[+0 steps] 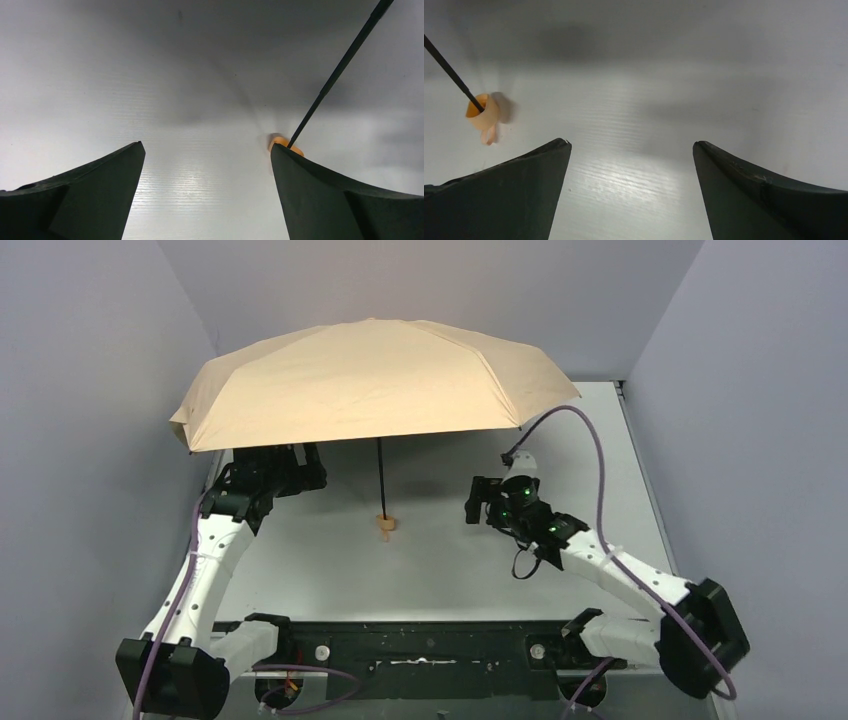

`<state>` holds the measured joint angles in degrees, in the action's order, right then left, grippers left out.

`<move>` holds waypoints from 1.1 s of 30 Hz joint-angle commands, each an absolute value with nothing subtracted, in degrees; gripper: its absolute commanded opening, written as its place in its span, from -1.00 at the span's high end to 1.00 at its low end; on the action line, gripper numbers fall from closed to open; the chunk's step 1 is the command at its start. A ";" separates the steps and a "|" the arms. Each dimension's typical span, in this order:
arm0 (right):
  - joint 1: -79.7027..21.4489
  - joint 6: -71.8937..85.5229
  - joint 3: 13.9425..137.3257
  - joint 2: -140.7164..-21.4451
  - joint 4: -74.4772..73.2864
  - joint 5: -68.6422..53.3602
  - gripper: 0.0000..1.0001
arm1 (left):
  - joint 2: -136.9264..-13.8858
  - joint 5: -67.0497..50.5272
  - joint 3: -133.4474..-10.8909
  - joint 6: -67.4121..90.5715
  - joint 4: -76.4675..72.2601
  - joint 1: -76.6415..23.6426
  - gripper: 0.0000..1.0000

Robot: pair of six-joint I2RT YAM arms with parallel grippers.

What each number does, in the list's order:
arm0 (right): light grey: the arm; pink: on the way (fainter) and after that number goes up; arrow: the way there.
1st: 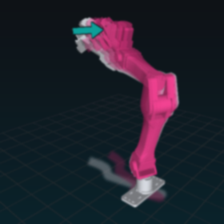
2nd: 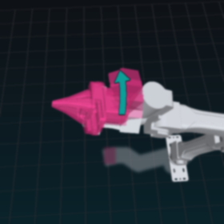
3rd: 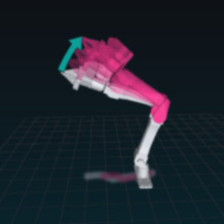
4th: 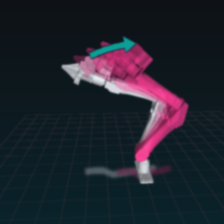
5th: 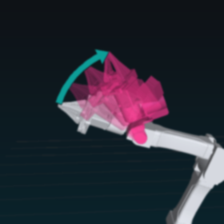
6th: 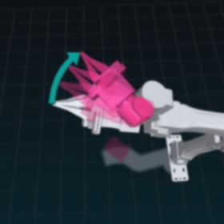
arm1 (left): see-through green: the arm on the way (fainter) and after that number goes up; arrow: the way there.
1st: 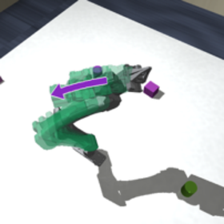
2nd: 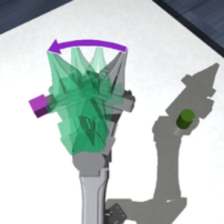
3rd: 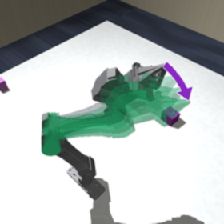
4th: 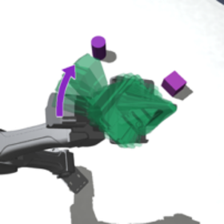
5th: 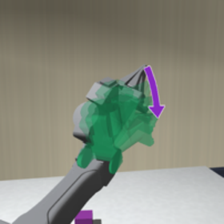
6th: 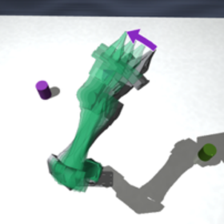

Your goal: Put away the umbrella

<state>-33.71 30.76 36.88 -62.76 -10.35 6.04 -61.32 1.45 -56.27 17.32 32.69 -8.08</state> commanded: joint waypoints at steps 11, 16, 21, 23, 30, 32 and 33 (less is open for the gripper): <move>-46.25 28.86 48.05 -94.53 27.18 11.28 -1.00 | -61.54 -1.97 -57.22 15.33 29.54 -7.12 -0.94; -46.15 26.78 53.43 -98.80 30.79 9.95 -0.95 | -61.33 -3.07 -57.04 15.38 29.16 -7.03 -0.94; -45.30 25.08 58.02 -100.19 34.21 8.63 -0.93 | -61.76 -3.68 -57.21 15.41 29.01 -7.02 -0.93; -44.45 24.97 60.76 -100.95 34.03 6.16 -0.93 | -61.76 -3.77 -57.28 15.38 29.03 -6.99 -0.93; -42.35 25.95 71.36 -104.91 30.51 0.70 -0.88 | -62.11 -4.67 -57.48 15.27 29.09 -7.03 -0.88; -41.60 26.87 75.14 -106.36 28.16 0.44 -0.85 | -62.42 -4.85 -57.58 15.42 29.16 -7.02 -0.86; -41.32 27.18 77.37 -107.10 26.67 0.44 -0.84 | -62.57 -4.98 -57.65 15.40 29.18 -7.03 -0.85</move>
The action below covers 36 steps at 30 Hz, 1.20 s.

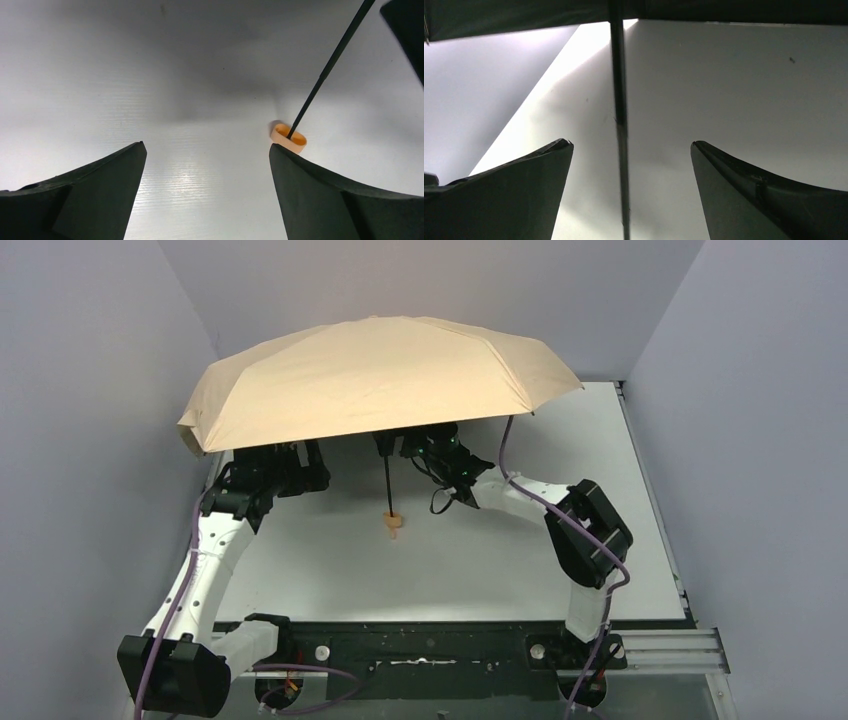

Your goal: Put away the umbrella

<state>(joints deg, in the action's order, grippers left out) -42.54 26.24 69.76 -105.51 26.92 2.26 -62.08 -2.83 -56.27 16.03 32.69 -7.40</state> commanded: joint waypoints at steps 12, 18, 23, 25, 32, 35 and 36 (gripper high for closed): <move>-39.55 28.72 96.14 -116.60 18.20 -1.09 -0.61 | -62.84 -6.61 -57.78 15.47 28.89 -7.01 -0.79; -39.12 27.13 104.17 -121.28 14.98 -0.71 -0.42 | -62.80 -7.05 -57.59 15.59 28.82 -7.01 -0.78; -38.70 27.57 108.94 -123.72 14.07 -0.53 -0.21 | -62.61 -7.21 -57.56 15.58 28.75 -7.03 -0.78; -38.67 27.76 110.59 -124.27 13.92 -0.66 -0.13 | -62.54 -7.27 -57.47 15.59 28.74 -7.03 -0.78; -38.53 28.55 112.24 -123.75 13.18 -1.72 0.20 | -62.88 -10.19 -56.92 17.30 27.80 -5.69 -0.79; -38.43 28.53 112.08 -123.00 13.55 -3.85 0.46 | -63.08 -14.14 -56.33 19.16 26.32 -3.29 -0.85; -38.37 28.67 111.80 -122.63 13.95 -4.35 0.57 | -63.06 -14.97 -56.13 19.61 25.91 -2.57 -0.92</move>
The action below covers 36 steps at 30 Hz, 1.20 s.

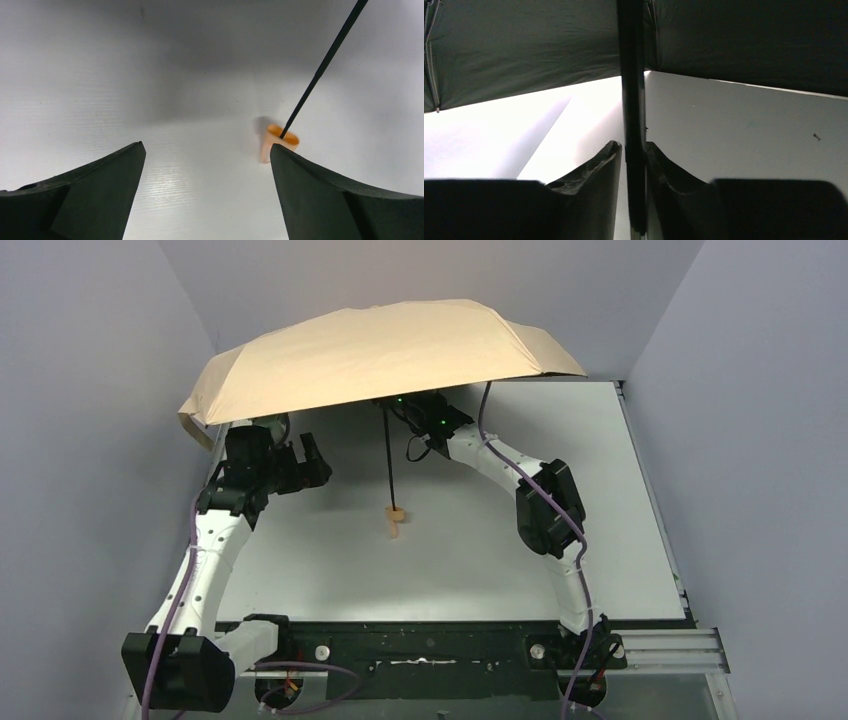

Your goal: Put away the umbrella

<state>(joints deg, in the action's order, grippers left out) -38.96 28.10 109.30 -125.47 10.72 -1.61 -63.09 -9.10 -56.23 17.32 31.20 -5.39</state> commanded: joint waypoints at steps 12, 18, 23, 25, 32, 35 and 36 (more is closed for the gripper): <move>-37.17 36.99 106.09 -115.36 21.88 -11.33 1.00 | -61.69 -28.91 -50.13 34.55 12.91 6.33 -0.95; -37.33 42.45 102.12 -110.38 25.87 -12.23 1.00 | -59.10 -33.77 -53.04 34.48 10.78 4.87 -0.95; -37.33 46.62 98.86 -106.29 28.90 -11.26 1.00 | -57.58 -25.60 -60.71 26.86 17.81 -6.32 -0.94; -37.58 46.54 97.93 -104.68 27.74 -9.79 1.00 | -58.00 -23.64 -61.44 26.62 17.44 -9.86 -0.92; -37.78 48.59 93.12 -99.86 31.68 -10.67 1.00 | -61.60 -24.51 -62.73 28.75 11.47 -14.54 -0.78; -37.04 52.32 91.69 -99.26 36.24 -14.30 1.00 | -62.79 -27.34 -63.72 30.43 7.40 -14.68 -0.76; -36.94 53.25 91.43 -99.16 37.63 -15.31 1.00 | -63.14 -28.20 -64.09 31.01 6.09 -14.74 -0.76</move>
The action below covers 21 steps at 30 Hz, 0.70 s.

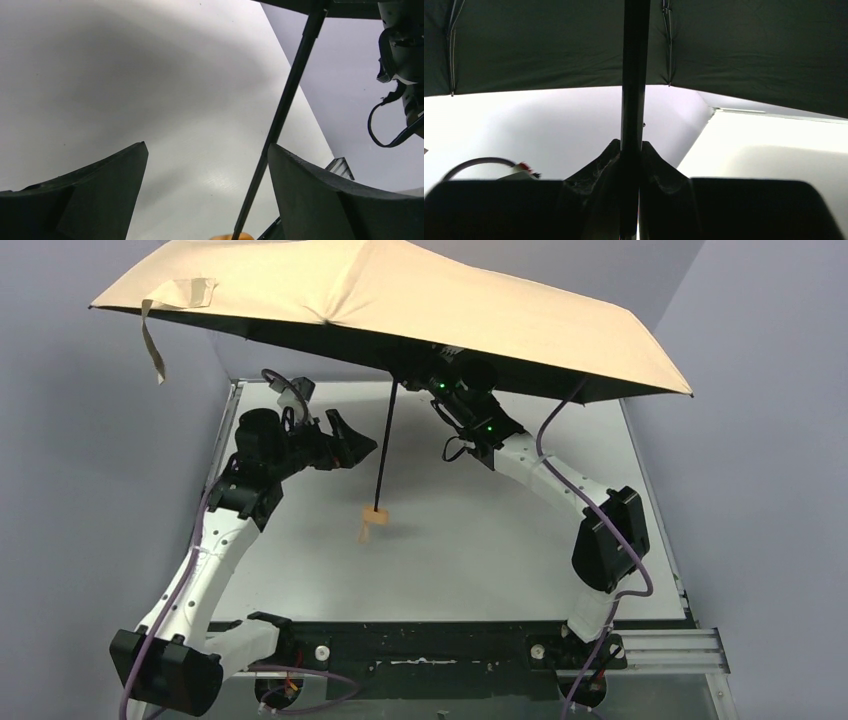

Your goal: Put away the umbrella

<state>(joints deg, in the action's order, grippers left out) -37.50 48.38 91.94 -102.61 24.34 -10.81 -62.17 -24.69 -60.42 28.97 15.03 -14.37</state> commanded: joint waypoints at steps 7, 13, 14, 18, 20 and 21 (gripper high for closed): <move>-36.74 58.15 91.11 -98.70 45.05 -21.31 1.00 | -65.73 -34.85 -66.96 37.07 -6.22 -15.07 -0.76; -36.78 61.48 92.32 -98.77 48.12 -24.18 1.00 | -69.42 -36.62 -71.34 38.25 -9.64 -16.92 -0.55; -36.82 62.28 92.33 -98.85 48.98 -24.58 1.00 | -70.27 -37.02 -72.15 38.58 -10.23 -17.30 -0.48; -36.87 65.50 92.49 -99.22 52.26 -25.79 1.00 | -73.12 -38.14 -74.85 39.95 -13.26 -19.12 -0.23; -36.87 66.18 92.57 -99.24 52.95 -26.46 1.00 | -74.19 -38.27 -75.94 39.95 -13.67 -19.78 -0.08; -36.79 66.44 92.56 -99.15 53.29 -26.73 1.00 | -74.64 -38.46 -76.47 39.91 -13.77 -20.05 0.00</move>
